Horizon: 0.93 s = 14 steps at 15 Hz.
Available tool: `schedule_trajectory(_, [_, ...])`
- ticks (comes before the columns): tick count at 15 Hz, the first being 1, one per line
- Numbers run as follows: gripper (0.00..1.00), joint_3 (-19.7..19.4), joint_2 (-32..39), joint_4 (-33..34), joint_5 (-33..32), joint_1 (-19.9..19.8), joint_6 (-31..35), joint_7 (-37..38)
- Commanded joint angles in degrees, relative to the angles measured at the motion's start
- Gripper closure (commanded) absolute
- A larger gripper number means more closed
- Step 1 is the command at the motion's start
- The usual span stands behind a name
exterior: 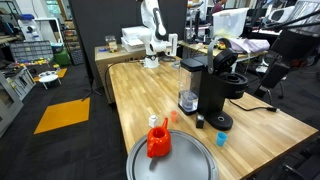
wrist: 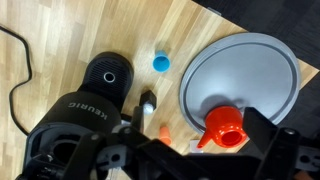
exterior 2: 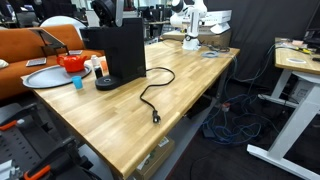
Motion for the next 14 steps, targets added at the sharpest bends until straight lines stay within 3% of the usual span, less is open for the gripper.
schedule_trajectory(1, [0.0,0.1,3.1,0.7,-0.5,-0.4,1.5,0.3])
schedule_trajectory(10, [0.0,2.7,20.4,5.4,-1.7,0.2,8.0,1.2])
schedule_trajectory(14, [0.0,2.8,21.5,4.8,-1.6,0.7,7.4,1.1])
